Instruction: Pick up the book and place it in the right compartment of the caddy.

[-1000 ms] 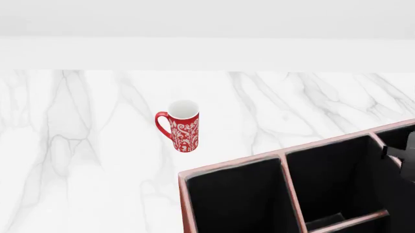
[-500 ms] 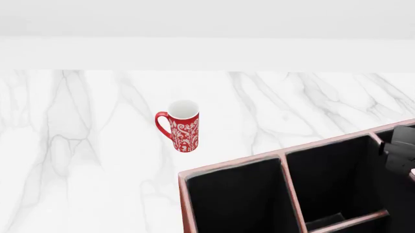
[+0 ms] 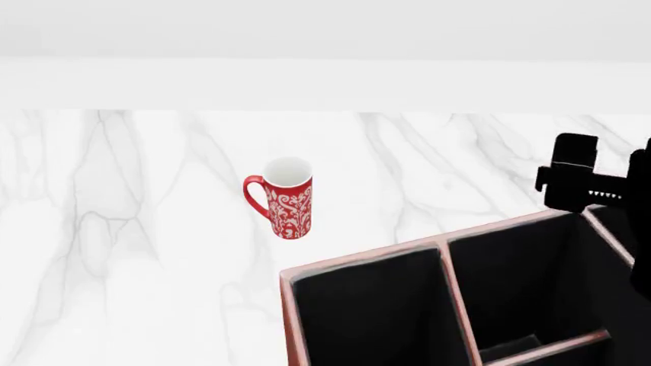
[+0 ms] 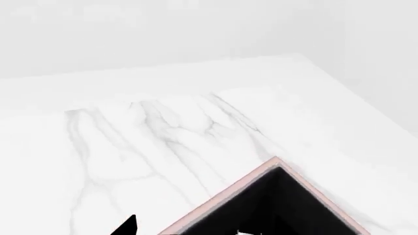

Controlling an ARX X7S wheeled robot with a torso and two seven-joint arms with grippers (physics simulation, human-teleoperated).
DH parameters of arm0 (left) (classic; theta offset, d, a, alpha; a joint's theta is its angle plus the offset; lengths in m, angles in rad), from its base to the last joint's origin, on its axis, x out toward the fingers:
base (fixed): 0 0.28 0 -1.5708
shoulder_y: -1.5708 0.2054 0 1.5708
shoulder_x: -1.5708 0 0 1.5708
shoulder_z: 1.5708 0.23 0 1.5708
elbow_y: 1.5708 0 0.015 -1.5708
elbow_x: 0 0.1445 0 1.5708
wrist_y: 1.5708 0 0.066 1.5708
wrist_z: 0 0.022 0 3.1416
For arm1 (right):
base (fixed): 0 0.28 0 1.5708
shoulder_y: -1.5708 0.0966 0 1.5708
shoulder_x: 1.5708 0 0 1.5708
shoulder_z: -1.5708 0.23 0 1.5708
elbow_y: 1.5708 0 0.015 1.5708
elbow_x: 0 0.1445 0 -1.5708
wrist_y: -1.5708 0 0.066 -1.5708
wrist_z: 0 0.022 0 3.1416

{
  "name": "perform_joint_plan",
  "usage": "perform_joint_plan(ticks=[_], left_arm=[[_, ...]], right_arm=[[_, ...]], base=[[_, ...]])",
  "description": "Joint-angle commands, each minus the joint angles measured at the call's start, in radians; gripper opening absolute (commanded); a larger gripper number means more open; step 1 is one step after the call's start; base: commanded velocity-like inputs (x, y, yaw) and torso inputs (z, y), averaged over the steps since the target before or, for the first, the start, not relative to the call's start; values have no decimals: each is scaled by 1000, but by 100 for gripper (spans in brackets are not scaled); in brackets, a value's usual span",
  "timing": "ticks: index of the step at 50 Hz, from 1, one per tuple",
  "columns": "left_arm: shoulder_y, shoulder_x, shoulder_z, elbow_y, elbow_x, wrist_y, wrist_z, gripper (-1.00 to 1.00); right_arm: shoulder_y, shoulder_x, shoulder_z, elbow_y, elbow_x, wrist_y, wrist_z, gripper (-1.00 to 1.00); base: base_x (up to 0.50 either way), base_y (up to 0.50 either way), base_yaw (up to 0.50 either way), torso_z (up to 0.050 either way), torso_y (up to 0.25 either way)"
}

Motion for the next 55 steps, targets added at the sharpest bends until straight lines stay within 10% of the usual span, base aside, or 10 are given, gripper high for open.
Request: perform_joint_plan(ticks=[1,16,55], left_arm=[[-453,-109,251,-35,-93,-300,83,100],[-946,6,557,-336,-36,-341,249,100],[-1065,62,641,-463,-6,-295,300,100]], right_arm=[[-45,-133,-62,-64,-129,-166,-110,100],[-52,-287,-158,-3,-251,-278,-218,100],[-61,-313,-192,-40,-271,-293,-239,100]], base=[[0,0,0,0,0],[0,0,0,0,0],[0,0,0,0,0]])
